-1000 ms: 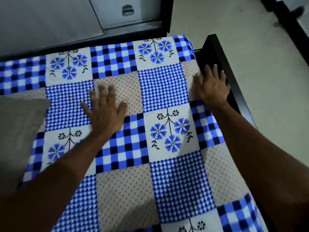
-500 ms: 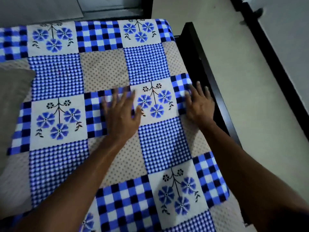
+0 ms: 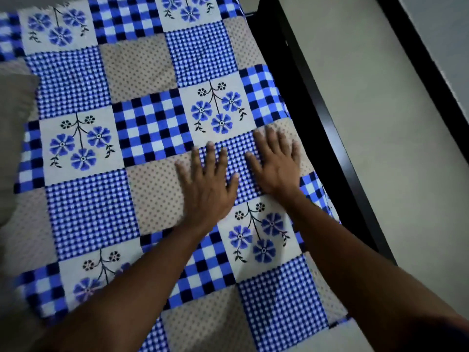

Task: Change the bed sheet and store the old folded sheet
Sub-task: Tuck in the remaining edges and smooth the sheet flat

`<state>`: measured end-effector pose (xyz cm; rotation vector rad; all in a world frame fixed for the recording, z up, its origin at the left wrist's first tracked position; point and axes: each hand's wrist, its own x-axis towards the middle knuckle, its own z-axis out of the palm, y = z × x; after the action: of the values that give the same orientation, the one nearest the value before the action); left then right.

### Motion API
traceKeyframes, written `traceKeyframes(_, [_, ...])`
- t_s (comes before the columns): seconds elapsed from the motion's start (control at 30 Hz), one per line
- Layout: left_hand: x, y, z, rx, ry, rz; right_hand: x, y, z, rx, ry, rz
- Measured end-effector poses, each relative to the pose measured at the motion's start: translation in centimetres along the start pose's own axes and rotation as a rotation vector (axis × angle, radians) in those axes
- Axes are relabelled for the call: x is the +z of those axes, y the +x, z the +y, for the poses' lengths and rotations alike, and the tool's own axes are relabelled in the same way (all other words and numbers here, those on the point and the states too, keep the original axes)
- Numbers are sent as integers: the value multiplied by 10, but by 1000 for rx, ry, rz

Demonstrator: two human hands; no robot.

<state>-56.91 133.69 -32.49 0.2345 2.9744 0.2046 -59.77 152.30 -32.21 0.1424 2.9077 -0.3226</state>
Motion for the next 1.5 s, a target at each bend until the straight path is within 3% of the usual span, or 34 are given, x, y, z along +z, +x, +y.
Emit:
traceKeyframes(0.17, [9, -39, 69, 166, -109, -61, -16, -26, 44, 225, 48, 53])
traceKeyframes(0.23, [4, -57, 63, 90, -182, -26, -21, -45, 28, 129, 28, 92])
traceKeyframes(0.37, [-9, -97, -9, -144, -171, 81, -7, -90, -46, -169, 86, -16])
traceKeyframes(0.5, [-1, -139, -66, -230, -20, -23, 30, -131, -81, -325, 7, -103])
traceKeyframes(0.6, [15, -164, -42, -105, 64, -50, 39, -147, -38, -189, -15, -48])
traceKeyframes(0.8, [28, -214, 71, 240, 14, -83, 16, -177, 84, 217, 53, -12])
traceKeyframes(0.9, [31, -246, 110, 329, -22, -124, 9, -195, 104, 390, 112, -21])
traceKeyframes(0.97, [28, -256, 117, 299, -31, -123, 7, -207, 90, 304, 63, 50])
traceKeyframes(1.03, [22, -260, 106, 174, -71, -65, 9, -216, 55, 107, 52, 69])
traceKeyframes(1.13, [15, -262, 55, -76, -133, 12, 29, -232, -10, -198, 56, -49])
traceKeyframes(1.2, [15, -264, 14, -191, -75, -4, 43, -244, -31, -272, 47, -81])
traceKeyframes(1.33, [26, -280, -6, -154, 14, -93, 47, -256, 8, -128, 52, -59])
traceKeyframes(1.5, [39, -301, 60, 116, 62, -118, 33, -288, 101, 165, 132, -28])
